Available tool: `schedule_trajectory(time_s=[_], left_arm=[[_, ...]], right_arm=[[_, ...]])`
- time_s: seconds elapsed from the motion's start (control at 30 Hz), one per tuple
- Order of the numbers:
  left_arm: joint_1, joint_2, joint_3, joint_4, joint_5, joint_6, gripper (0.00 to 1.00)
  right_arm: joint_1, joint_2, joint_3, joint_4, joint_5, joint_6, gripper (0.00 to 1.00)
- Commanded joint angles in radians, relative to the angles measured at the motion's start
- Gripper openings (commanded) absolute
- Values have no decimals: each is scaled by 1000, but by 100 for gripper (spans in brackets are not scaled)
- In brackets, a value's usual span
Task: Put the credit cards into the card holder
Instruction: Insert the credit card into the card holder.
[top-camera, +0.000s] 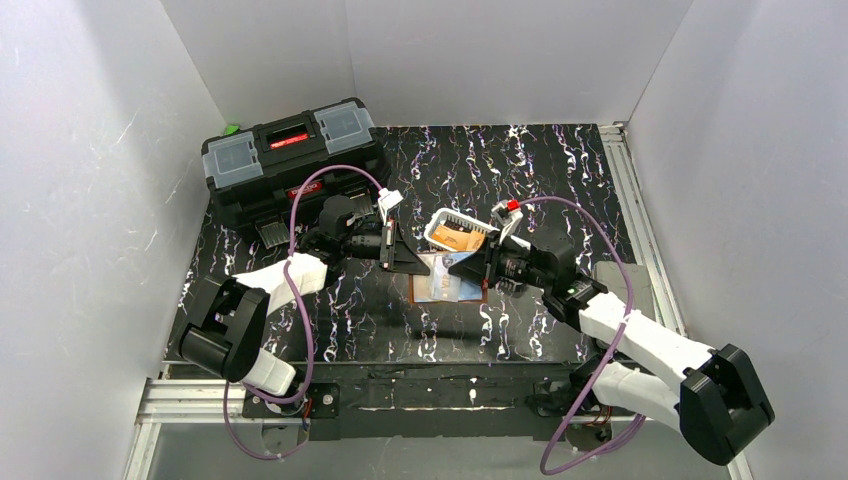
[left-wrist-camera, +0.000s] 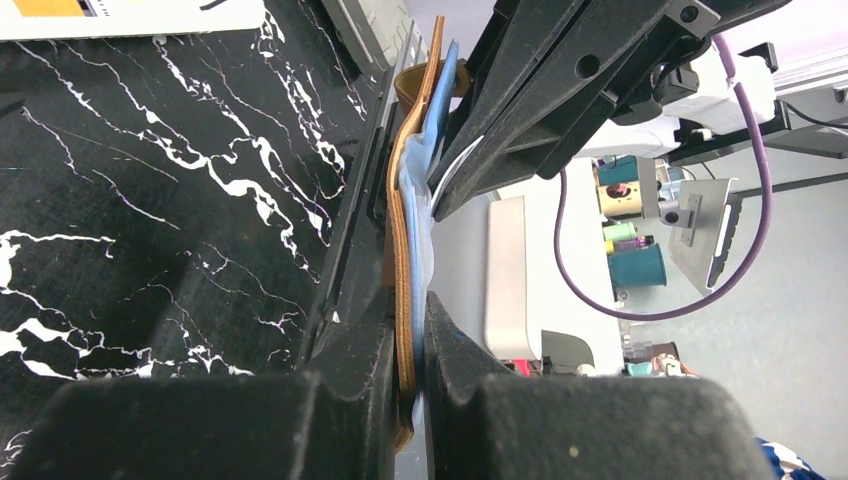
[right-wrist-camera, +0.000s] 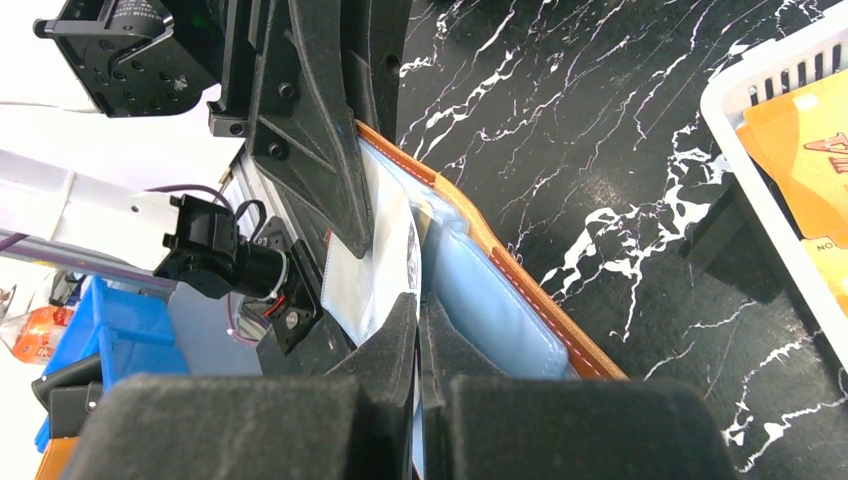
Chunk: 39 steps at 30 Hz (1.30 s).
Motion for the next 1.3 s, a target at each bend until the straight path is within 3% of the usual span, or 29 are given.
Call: schedule_trajectory(time_s=[0.0,0.73,1.27], left_arm=[[-13,-94,40,126,85,-31,0],[-14,-96,46,140,71,-38,0],[-31,-94,61,142,88,-26,2]], right_arm=[[-33,-6,-20,-253,1,-93,1],[-36,23,-66,-183,6,-4,1],[-28,129,9,-151,-119,-34,1]])
